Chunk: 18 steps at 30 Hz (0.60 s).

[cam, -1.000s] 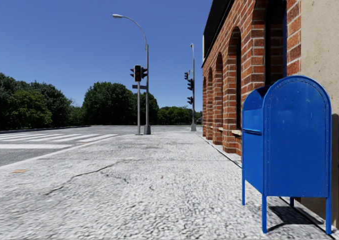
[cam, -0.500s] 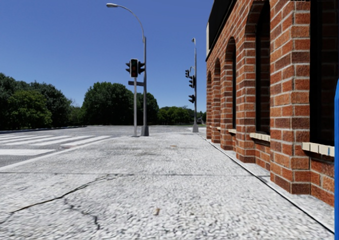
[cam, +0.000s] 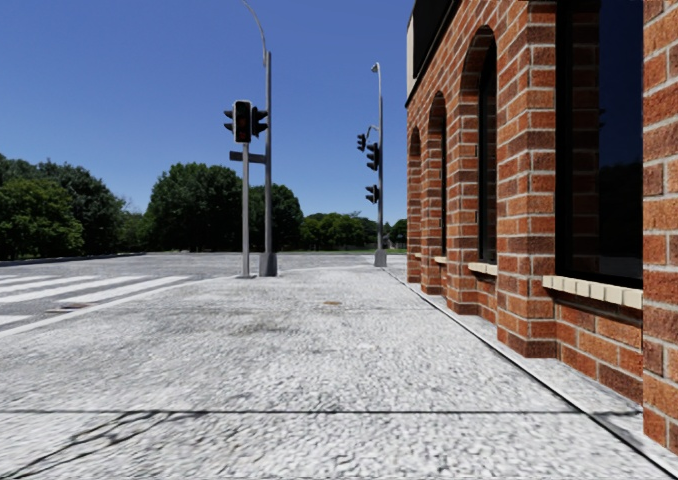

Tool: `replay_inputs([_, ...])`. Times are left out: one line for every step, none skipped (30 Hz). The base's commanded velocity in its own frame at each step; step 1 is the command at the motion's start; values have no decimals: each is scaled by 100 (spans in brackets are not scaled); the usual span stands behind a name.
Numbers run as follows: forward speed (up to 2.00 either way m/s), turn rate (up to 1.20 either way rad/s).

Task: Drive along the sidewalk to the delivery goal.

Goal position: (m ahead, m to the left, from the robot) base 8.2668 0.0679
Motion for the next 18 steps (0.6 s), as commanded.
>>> replay_inputs([200, 0])
replay_inputs([200, 0])
replay_inputs([200, 0])
replay_inputs([200, 0])
replay_inputs([200, 0])
replay_inputs([200, 0])
replay_inputs([200, 0])
replay_inputs([200, 0])
replay_inputs([200, 0])
replay_inputs([200, 0])
replay_inputs([200, 0])
replay_inputs([200, 0])
replay_inputs([200, 0])
replay_inputs([200, 0])
replay_inputs([200, 0])
replay_inputs([200, 0])
replay_inputs([200, 0])
replay_inputs([200, 0])
